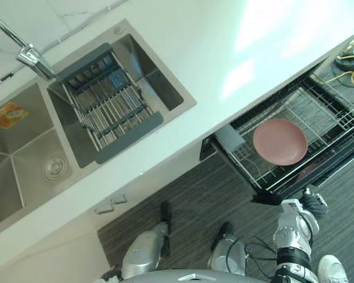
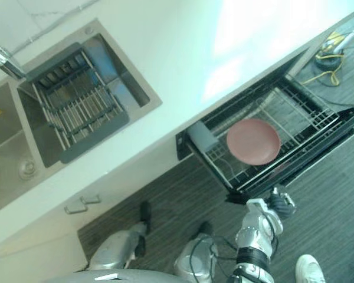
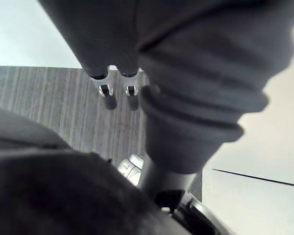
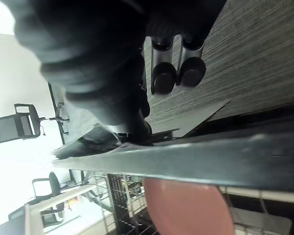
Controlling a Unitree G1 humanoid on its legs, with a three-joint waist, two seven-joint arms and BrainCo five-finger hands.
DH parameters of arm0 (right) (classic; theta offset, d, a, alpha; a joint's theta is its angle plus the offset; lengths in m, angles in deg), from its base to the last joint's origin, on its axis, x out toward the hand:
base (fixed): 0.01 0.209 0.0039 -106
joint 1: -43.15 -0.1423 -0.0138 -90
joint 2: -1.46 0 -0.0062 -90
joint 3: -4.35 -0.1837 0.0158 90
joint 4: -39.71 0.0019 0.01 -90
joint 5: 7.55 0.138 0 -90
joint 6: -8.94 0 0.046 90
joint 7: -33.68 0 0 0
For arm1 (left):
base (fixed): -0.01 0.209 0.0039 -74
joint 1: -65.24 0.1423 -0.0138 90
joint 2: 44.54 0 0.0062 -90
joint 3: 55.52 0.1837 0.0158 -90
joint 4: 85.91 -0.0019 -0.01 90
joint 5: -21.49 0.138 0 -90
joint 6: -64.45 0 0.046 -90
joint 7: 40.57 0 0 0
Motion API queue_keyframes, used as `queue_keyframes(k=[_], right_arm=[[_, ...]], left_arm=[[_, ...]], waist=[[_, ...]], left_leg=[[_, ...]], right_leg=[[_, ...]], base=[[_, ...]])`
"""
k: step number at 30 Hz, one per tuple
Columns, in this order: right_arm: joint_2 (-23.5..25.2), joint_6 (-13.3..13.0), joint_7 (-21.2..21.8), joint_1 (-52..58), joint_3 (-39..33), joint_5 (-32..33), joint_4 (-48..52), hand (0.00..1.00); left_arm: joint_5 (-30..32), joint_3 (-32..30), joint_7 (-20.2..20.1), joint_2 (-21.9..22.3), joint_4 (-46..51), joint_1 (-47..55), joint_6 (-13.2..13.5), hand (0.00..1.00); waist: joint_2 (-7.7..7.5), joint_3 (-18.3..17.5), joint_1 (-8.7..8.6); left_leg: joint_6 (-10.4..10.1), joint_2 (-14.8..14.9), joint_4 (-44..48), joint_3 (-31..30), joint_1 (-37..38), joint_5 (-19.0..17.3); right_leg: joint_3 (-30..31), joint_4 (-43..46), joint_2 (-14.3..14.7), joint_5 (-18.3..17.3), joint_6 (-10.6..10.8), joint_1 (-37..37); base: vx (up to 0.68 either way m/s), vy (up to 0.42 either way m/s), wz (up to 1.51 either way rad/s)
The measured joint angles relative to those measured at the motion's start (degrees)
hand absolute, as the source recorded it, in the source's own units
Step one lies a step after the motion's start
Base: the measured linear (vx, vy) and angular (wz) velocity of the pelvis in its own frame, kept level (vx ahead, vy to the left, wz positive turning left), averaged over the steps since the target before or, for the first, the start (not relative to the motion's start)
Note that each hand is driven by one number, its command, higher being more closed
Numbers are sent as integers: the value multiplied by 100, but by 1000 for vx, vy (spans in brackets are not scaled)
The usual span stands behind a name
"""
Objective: Walk over to the sink, pick up the cup, carry it to the dishwasher, place the cup inside the dishwasher, then close the dishwasher door
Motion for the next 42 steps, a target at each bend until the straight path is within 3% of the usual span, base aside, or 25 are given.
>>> queue_keyframes(k=[3,7,16,26,29,31,35,39,42], right_arm=[[-62,99,-146,-358,163,-130,-300,100],[-376,131,-274,-754,234,-351,-535,100],[-903,152,-543,-1371,618,-589,-699,100],[-941,338,-838,-1760,820,-1010,-613,100],[-957,428,-969,-2018,841,-1053,-614,100],[-1112,609,-1205,-2281,853,-1197,-635,100],[-1338,775,-1389,-2740,1027,-1258,-927,100],[-1934,853,-536,-2913,2019,-1506,-897,100],[-2115,871,29,-3483,2519,-1707,-892,100]], left_arm=[[38,221,-14,-16,-10,-78,13,0],[31,486,-39,-41,-78,-165,7,0],[-152,777,-136,-102,-239,-301,-14,0],[-481,906,-212,-162,-330,-305,2,0],[-544,907,-264,-162,-329,-308,24,0],[-626,929,-305,-159,-336,-337,35,0],[-757,930,-311,-157,-437,-381,36,0],[-808,931,-319,-154,-456,-449,-4,0],[-821,937,-415,-148,-451,-555,-21,0]], waist=[[169,121,-17],[387,269,-1],[527,372,22],[515,381,36],[513,382,98],[521,384,329],[545,384,506],[571,384,629],[724,387,752]], left_leg=[[-119,9,1,-79,-178,93],[-47,10,10,-253,-460,225],[86,-65,-4,-460,-814,283],[134,-103,11,-740,-1079,507],[98,-118,22,-851,-1227,582],[79,-114,17,-925,-1382,599],[64,1,16,-932,-1570,609],[47,79,185,-976,-1756,621],[41,192,208,-993,-1865,616]], right_leg=[[-54,53,-5,0,-22,-170],[-99,145,11,27,-78,-437],[-43,529,-116,-5,-140,-890],[-244,1168,-311,-255,-219,-1208],[-356,1409,-399,-355,-265,-1351],[-438,1615,-457,-433,-336,-1511],[-648,1638,-407,-437,-412,-1574],[-735,1641,-308,-442,-457,-1628],[-882,1633,-234,-458,-492,-1663]], base=[[-69,-54,13],[-102,-41,12],[-112,-22,8],[-46,-95,14],[-95,-131,26],[-113,-128,25],[-89,-98,20],[-72,-91,3],[-58,-105,3]])
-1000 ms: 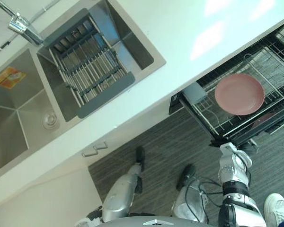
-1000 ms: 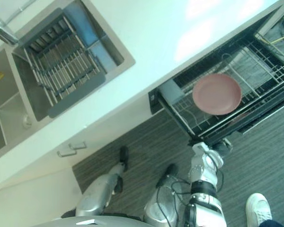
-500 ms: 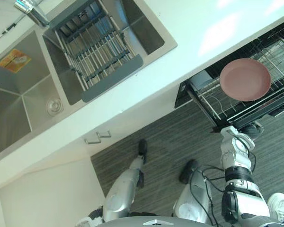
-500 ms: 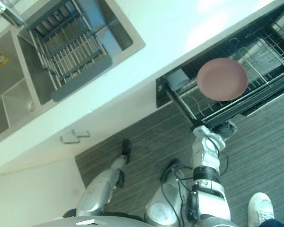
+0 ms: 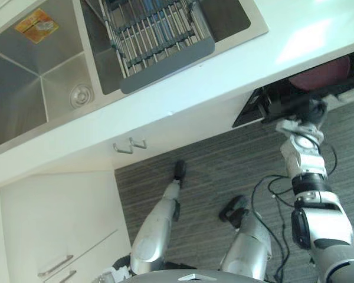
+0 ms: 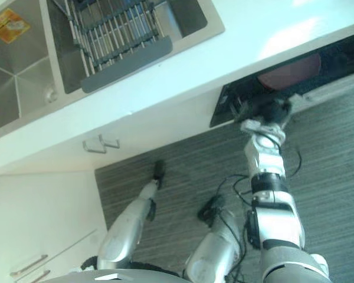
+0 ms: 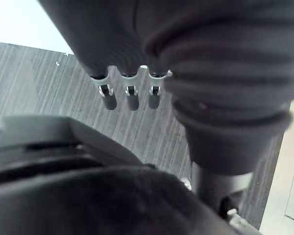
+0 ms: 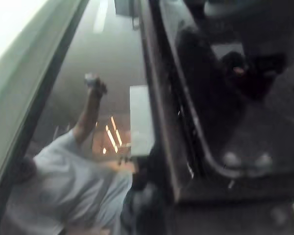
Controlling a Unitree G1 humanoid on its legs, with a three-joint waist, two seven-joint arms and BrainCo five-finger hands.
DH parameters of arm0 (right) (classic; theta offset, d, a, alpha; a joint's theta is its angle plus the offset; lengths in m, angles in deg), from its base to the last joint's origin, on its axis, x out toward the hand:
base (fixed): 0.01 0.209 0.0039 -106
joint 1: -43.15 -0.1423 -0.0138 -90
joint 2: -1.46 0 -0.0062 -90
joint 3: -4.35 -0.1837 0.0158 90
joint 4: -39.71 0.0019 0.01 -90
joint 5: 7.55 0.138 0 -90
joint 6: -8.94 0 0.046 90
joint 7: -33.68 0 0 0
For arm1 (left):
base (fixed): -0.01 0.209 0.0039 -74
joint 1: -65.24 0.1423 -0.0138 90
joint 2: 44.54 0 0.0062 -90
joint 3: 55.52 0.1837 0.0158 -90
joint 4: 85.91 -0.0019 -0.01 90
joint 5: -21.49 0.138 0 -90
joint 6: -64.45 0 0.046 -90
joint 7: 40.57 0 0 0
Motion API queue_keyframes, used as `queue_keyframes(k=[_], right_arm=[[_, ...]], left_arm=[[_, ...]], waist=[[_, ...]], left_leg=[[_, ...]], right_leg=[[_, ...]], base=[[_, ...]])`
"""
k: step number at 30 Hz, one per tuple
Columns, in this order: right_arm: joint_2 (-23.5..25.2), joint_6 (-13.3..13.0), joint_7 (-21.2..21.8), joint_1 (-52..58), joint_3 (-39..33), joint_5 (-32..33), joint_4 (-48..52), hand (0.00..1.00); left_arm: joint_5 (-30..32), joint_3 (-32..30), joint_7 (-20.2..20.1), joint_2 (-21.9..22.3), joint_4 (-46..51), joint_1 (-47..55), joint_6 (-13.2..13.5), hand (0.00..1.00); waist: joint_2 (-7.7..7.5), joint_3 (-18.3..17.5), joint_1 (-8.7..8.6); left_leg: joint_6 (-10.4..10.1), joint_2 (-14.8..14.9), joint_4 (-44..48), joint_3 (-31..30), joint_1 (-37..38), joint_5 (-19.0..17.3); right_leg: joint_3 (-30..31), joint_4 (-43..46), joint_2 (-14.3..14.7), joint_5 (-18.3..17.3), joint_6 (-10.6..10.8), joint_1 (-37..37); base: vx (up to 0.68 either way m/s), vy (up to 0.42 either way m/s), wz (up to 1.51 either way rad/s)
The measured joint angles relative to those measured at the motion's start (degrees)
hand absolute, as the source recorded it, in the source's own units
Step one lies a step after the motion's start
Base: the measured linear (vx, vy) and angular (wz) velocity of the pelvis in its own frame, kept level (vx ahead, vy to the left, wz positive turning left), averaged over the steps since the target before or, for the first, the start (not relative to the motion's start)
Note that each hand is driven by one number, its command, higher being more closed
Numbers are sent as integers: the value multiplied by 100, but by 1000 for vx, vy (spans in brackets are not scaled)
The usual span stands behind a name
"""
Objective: Walk over to the sink, pick up the cup, carry it to the dishwasher, place the cup inside the dishwasher, then close the dishwasher door
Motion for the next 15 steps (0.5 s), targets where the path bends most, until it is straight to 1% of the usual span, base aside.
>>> queue_keyframes(k=[1,3,5,6,7,8,10,11,12,13,15], right_arm=[[-100,12,56,-141,76,0,-7,100],[-125,14,99,-317,70,-2,-17,100],[-206,27,150,-277,117,-162,-24,100],[-182,28,152,-278,142,-289,-22,100],[-169,-1,162,-279,153,-485,1,100],[-166,2,167,-287,169,-576,-1,100],[-215,56,160,-298,233,-699,-15,100],[-235,78,154,-312,270,-754,-15,100],[-256,143,149,-384,299,-850,-16,100],[-274,143,149,-439,323,-904,-16,100],[-313,188,149,-529,428,-908,-25,100]], left_arm=[[-2,39,-35,0,-1,-68,5,0],[-44,151,-79,-9,-1,-106,28,0],[-122,228,-100,14,-20,-106,34,0],[-169,257,-101,7,-39,-142,52,0],[-207,292,-100,3,-27,-199,73,0],[-209,301,-101,-13,-23,-214,79,0],[-272,451,-99,-45,9,-223,116,0],[-309,463,-98,-45,9,-223,115,0],[-337,494,-97,-46,12,-224,116,0],[-339,510,-97,-47,13,-248,115,0],[-346,592,-95,-53,12,-263,117,0]], waist=[[76,-9,116],[121,-20,220],[108,-11,229],[101,-6,224],[103,-7,200],[104,-8,201],[118,-18,268],[118,-18,291],[122,-21,344],[122,-21,400],[143,-36,440]], left_leg=[[-19,35,-13,1,-37,-20],[-19,70,-1,0,-129,-21],[-68,58,42,-38,-195,115],[-93,22,101,-61,-230,273],[-64,14,121,-78,-249,300],[-74,18,125,-81,-249,308],[-128,65,187,-108,-290,250],[-143,90,216,-117,-320,240],[-159,154,220,-118,-375,241],[-165,195,207,-119,-423,235],[-167,249,200,-119,-469,229]], right_leg=[[-45,1,24,-17,-43,-18],[-144,41,8,-65,-117,-59],[-152,207,-32,-165,-130,-134],[-122,357,-94,-226,-142,-189],[-124,411,-118,-244,-175,-216],[-121,431,-118,-258,-191,-224],[-143,492,-87,-364,-201,-240],[-148,498,-63,-374,-217,-256],[-143,495,-21,-381,-234,-322],[-148,498,18,-380,-247,-394],[-186,488,67,-364,-277,-444]], base=[[-39,-123,12],[-13,-131,19],[9,-135,11],[18,-130,1],[15,-125,0],[2,-147,2],[-43,-127,1],[-73,-130,-5],[-77,-122,-14],[-74,-124,-18],[-49,-120,-13]])
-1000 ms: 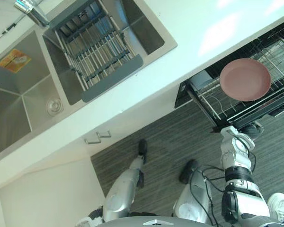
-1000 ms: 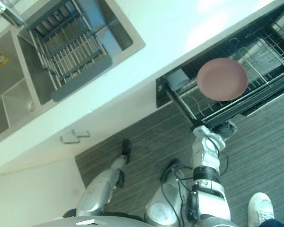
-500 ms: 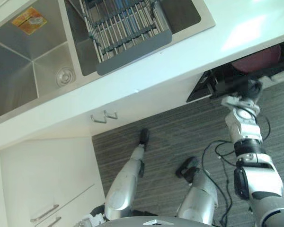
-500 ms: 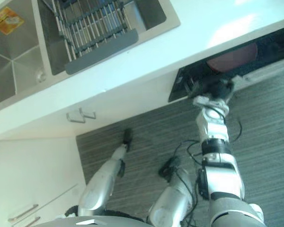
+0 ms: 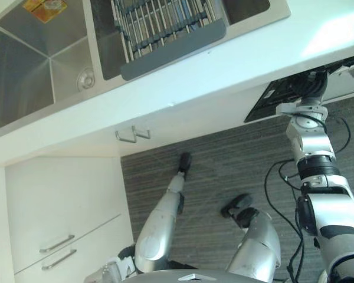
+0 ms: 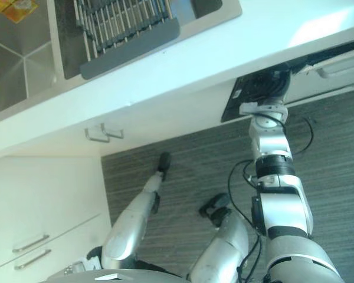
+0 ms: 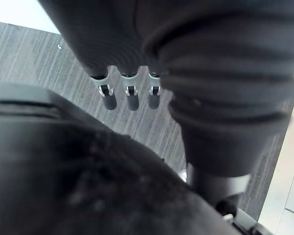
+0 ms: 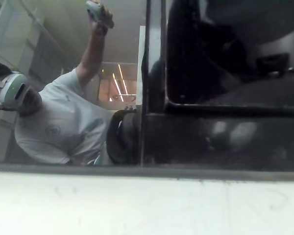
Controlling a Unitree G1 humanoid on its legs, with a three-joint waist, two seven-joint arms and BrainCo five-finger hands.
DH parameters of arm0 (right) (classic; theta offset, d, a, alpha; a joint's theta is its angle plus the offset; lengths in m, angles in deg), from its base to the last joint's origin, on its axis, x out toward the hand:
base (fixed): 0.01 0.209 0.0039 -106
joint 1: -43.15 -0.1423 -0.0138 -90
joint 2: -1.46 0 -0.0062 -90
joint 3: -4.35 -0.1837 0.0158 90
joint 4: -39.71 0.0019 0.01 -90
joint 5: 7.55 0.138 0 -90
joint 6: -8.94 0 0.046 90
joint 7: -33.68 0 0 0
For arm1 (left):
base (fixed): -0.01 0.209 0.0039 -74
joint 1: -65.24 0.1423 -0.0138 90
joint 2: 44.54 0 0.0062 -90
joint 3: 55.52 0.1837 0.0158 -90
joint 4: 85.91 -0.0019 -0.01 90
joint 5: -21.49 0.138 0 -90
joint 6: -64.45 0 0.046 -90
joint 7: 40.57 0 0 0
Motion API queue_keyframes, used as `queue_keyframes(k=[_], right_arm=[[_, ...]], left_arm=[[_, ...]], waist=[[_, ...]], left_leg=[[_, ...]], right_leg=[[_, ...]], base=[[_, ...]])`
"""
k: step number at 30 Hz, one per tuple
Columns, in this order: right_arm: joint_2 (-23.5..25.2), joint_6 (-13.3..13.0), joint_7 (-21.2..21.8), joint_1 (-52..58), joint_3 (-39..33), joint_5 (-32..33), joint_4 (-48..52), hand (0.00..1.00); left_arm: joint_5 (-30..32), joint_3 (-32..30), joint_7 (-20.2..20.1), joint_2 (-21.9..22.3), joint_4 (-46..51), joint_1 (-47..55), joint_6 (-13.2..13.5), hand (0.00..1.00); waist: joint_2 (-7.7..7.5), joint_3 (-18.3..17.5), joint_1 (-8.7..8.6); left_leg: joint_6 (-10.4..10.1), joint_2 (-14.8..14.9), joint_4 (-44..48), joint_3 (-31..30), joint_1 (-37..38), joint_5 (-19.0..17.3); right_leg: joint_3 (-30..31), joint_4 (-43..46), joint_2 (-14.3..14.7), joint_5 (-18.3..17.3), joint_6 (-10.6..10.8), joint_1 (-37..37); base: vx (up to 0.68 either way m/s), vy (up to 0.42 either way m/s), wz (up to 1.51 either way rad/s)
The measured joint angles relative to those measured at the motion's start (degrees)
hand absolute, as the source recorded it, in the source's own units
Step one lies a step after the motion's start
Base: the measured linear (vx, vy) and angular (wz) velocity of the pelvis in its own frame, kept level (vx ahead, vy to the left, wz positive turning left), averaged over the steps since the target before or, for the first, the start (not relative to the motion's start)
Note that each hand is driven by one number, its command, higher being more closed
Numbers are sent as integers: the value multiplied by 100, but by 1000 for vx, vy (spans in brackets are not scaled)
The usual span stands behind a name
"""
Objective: Walk over to the sink, pick up the cup, carry it to the dishwasher, place the cup inside the dishwasher, then close the dishwasher door
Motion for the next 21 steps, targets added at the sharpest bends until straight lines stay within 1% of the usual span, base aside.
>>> queue_keyframes(k=[3,4,8,12,14,15,16,17,18,19,20,21], right_arm=[[-55,96,-1,-34,140,-118,-1,100],[-53,96,-1,-34,147,-140,0,0],[-32,96,-1,-34,166,-165,-6,0],[47,84,-46,69,131,-162,33,0],[230,-9,-105,338,64,-164,111,0],[432,-80,-119,711,69,-164,311,0],[797,-181,-107,1168,111,-165,560,0],[986,-207,-102,1403,121,-171,678,0],[1417,-283,-103,1894,162,-227,806,0],[1794,-315,-112,2460,268,-272,928,0],[1937,-340,-115,2722,326,-355,938,0],[2171,-388,-112,3247,374,-456,939,0]], left_arm=[[-93,30,0,-9,-5,1,0,0],[-93,30,0,-9,-5,1,0,0],[-98,28,14,-11,-2,1,16,0],[-99,19,13,-17,0,1,119,0],[-102,-7,15,-40,-1,25,178,0],[-102,-49,15,-75,2,82,254,0],[-105,-192,17,-99,6,160,321,0],[-117,-225,29,-121,6,197,365,0],[-235,-249,52,-201,19,265,400,0],[-357,-403,55,-231,85,357,403,0],[-401,-469,59,-236,148,415,413,0],[-437,-590,65,-252,235,524,446,0]], waist=[[6,-5,6],[6,-5,5],[6,-5,-6],[-9,4,-49],[-108,14,-96],[-232,30,-167],[-399,23,-274],[-494,30,-320],[-681,24,-383],[-828,33,-483],[-894,38,-535],[-1014,38,-595]], left_leg=[[2,36,11,0,-6,-12],[2,37,13,0,-5,-12],[27,25,109,37,19,11],[47,23,96,69,133,-11],[79,28,70,172,278,-37],[81,31,55,221,415,-70],[40,39,35,260,552,-108],[28,54,25,290,631,-139],[10,100,11,368,777,-210],[15,121,11,379,923,-297],[0,124,3,388,1002,-312],[19,124,0,433,1146,-424]], right_leg=[[-26,-6,14,0,-35,-1],[-23,-5,14,0,-39,-2],[58,-2,31,2,-40,8],[138,-57,71,10,-45,87],[225,-93,88,17,-51,165],[274,-128,103,31,-73,264],[307,-174,126,29,-66,377],[334,-210,149,28,-58,440],[391,-332,225,43,-32,569],[388,-474,287,49,25,758],[386,-541,307,53,55,852],[391,-670,337,69,124,1029]], base=[[-13,-100,-4],[10,-114,-3],[18,-86,-7],[25,-89,-4],[38,-79,-17],[60,-84,-21],[75,-101,-21],[76,-86,-28],[78,-74,-28],[77,-63,-24],[79,-30,-13],[80,2,-11]])
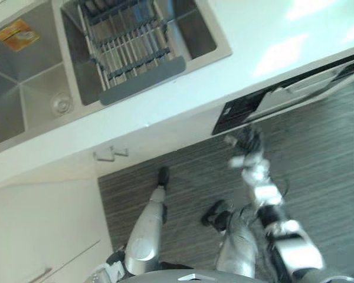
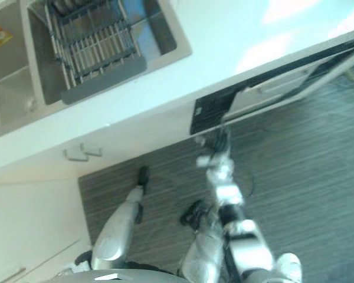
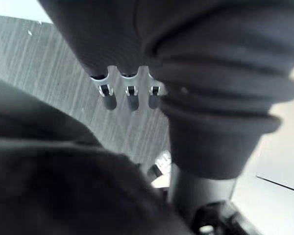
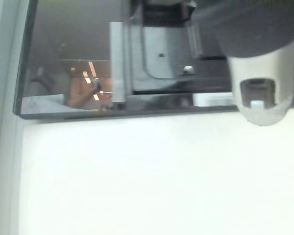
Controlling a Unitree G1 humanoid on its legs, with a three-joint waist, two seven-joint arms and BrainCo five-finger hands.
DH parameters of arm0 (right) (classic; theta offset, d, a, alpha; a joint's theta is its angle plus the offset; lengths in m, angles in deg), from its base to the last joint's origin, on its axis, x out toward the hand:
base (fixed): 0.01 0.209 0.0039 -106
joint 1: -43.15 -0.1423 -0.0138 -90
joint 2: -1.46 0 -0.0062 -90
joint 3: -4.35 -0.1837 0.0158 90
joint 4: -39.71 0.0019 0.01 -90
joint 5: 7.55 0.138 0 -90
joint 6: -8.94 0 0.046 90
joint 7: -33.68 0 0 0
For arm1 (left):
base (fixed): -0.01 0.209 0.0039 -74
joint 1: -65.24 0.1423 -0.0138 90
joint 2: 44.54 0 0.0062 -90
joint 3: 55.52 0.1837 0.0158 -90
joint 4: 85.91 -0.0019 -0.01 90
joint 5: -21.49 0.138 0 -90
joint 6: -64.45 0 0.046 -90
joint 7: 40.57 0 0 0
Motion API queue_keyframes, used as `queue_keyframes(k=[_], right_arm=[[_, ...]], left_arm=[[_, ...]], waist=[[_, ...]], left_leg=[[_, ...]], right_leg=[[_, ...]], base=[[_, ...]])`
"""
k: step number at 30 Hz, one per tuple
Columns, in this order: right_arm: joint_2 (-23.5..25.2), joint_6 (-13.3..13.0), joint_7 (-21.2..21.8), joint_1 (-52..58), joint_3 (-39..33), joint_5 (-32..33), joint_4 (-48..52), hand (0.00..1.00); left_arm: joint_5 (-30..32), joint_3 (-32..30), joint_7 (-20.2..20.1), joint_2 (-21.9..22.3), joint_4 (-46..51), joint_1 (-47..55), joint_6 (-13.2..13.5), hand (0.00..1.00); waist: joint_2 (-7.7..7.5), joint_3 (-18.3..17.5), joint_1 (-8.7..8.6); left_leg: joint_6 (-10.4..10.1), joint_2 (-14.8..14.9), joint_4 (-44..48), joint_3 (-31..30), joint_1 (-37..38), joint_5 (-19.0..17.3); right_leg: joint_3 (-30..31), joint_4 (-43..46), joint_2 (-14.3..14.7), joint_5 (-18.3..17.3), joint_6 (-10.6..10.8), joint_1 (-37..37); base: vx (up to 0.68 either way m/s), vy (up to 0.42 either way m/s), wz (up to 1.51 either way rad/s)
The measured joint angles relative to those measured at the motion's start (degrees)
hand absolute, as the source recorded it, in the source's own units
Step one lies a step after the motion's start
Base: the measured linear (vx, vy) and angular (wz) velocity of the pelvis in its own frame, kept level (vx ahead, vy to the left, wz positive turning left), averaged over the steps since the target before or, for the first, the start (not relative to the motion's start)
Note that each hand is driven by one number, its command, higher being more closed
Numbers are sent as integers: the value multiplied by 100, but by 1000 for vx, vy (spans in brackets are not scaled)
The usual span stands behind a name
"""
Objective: Walk over to the sink, pick up the cup, carry it to the dishwasher, place the cup inside the dishwasher, then close the dishwasher door
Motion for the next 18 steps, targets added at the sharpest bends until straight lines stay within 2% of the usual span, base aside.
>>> queue_keyframes(k=[4,6,9,10,12,15,18], right_arm=[[461,-305,14,1297,-34,-149,40,0],[566,-388,104,1634,-60,-73,37,0],[780,-509,354,1849,-246,405,-232,0],[926,-559,660,1879,-433,954,-620,0],[1024,-559,987,1914,-641,1504,-1200,0],[1118,-494,1432,2007,-974,1838,-1943,0],[1156,-215,1742,2083,-1152,1901,-2311,0]], left_arm=[[12,-313,-23,24,211,242,201,0],[10,-365,-84,27,224,296,227,0],[4,-513,-295,59,208,323,221,0],[1,-514,-361,54,175,349,156,0],[1,-525,-382,36,31,363,68,0],[-10,-714,-432,81,-236,390,-121,0],[-59,-755,-414,33,-524,443,-235,0]], waist=[[-268,64,-225],[-338,41,-271],[-445,-115,-312],[-515,-272,-310],[-548,-486,-332],[-583,-775,-372],[-660,-1086,-398]], left_leg=[[23,-20,5,140,439,-194],[50,-35,4,237,647,-275],[87,-41,-48,337,928,-361],[86,-35,-140,404,1116,-388],[90,-30,-307,473,1376,-395],[118,-31,-415,654,1713,-491],[129,-37,-414,922,1998,-664]], right_leg=[[110,-533,141,191,177,580],[182,-750,184,284,233,815],[226,-1080,263,431,271,1149],[271,-1267,319,493,308,1311],[288,-1533,383,584,355,1558],[322,-1919,461,743,429,1890],[483,-2214,469,864,486,2131]], base=[[84,45,-11],[64,40,-17],[88,17,-19],[91,-11,-22],[104,-14,-19],[104,5,-27],[64,18,-39]])
